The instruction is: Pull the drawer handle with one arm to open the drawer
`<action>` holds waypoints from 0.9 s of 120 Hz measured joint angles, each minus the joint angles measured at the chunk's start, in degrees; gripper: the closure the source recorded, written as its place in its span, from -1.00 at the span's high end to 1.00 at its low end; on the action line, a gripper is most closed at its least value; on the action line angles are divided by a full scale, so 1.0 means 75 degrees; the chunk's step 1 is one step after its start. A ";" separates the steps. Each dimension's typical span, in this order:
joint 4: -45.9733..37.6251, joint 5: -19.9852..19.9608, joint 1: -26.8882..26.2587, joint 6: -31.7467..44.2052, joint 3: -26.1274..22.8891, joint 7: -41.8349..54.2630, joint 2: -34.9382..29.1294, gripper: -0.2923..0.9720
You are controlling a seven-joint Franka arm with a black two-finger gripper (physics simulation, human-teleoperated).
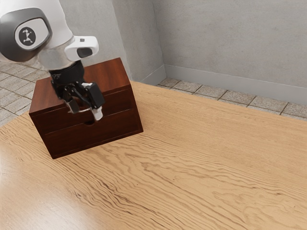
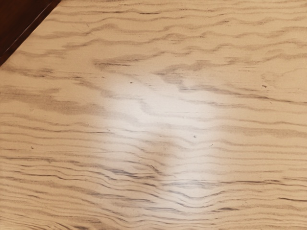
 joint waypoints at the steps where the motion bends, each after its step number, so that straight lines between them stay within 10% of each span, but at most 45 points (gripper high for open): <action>1: 0.0019 -0.0004 0.0002 0.0005 0.0008 0.0009 0.0021 0.50; 42: 0.0134 -0.0105 0.0026 -0.0066 0.0183 -0.0529 0.0072 0.50; 108: 0.0485 -0.0913 0.0114 -0.0638 -0.0019 -0.9136 0.0389 0.50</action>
